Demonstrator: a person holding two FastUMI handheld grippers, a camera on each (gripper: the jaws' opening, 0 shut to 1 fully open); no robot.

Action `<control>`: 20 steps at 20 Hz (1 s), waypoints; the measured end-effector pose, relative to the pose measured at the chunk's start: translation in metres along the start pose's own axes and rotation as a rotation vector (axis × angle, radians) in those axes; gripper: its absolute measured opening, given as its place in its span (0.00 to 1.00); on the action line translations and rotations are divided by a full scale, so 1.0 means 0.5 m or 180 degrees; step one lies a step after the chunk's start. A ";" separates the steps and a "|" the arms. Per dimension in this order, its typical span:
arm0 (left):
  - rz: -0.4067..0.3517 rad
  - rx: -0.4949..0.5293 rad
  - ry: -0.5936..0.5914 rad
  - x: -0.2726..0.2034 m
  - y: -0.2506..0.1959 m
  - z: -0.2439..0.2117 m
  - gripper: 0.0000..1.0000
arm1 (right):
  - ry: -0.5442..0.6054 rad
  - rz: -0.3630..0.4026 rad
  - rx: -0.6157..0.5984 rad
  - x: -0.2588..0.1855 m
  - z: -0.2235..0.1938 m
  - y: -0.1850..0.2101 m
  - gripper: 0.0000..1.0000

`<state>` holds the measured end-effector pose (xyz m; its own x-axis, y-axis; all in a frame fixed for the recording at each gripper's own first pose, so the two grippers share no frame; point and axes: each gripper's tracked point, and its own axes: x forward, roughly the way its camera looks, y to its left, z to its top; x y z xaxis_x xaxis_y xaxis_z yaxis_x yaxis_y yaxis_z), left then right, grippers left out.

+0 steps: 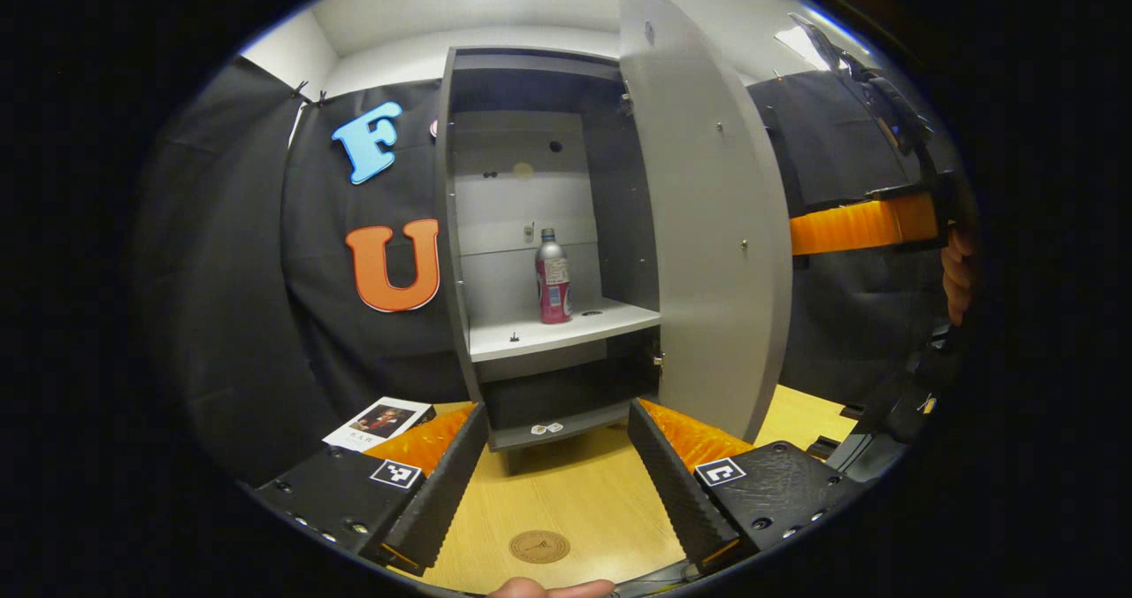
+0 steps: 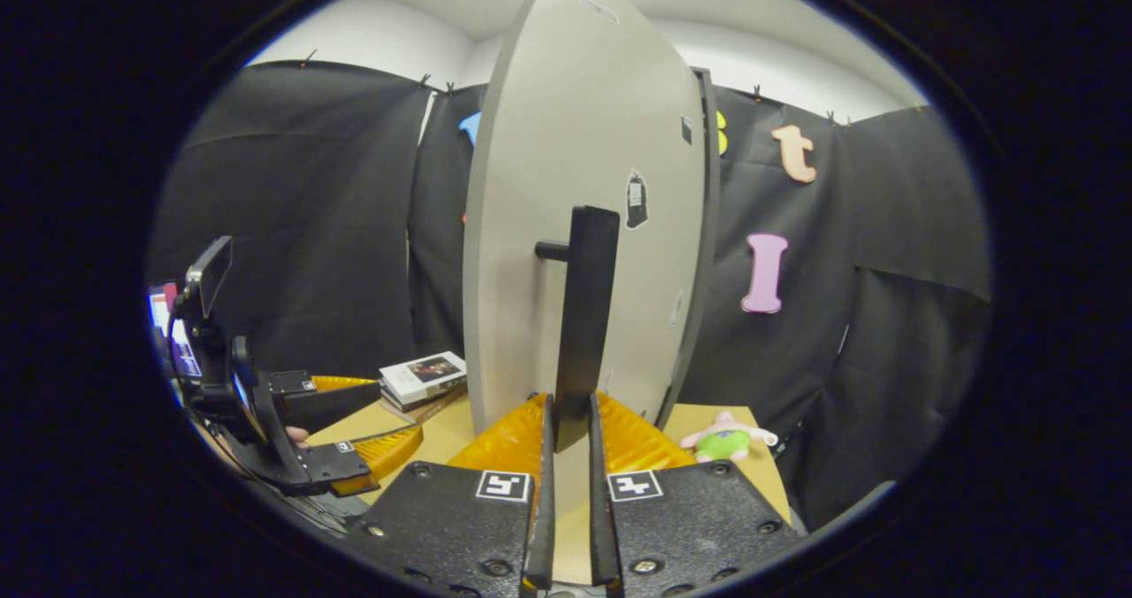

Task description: Open the cabinet door with the right hand, grasp the bottle in the cabinet with the left hand and place it on the coaster, then close the cabinet door with the right hand.

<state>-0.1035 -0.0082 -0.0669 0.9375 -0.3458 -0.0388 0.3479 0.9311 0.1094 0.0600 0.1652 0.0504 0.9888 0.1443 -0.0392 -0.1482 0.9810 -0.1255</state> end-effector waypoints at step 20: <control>-0.0358 0.0024 -0.0012 0.152 -0.112 0.039 0.96 | -0.0210 -0.1016 0.0939 -0.078 -0.039 -0.206 0.44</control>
<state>-0.0517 -0.0887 -0.0564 0.8926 -0.4484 -0.0476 0.4509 0.8855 0.1121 0.0362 0.0560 0.0456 0.9847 -0.1733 0.0203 0.1675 0.9715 0.1679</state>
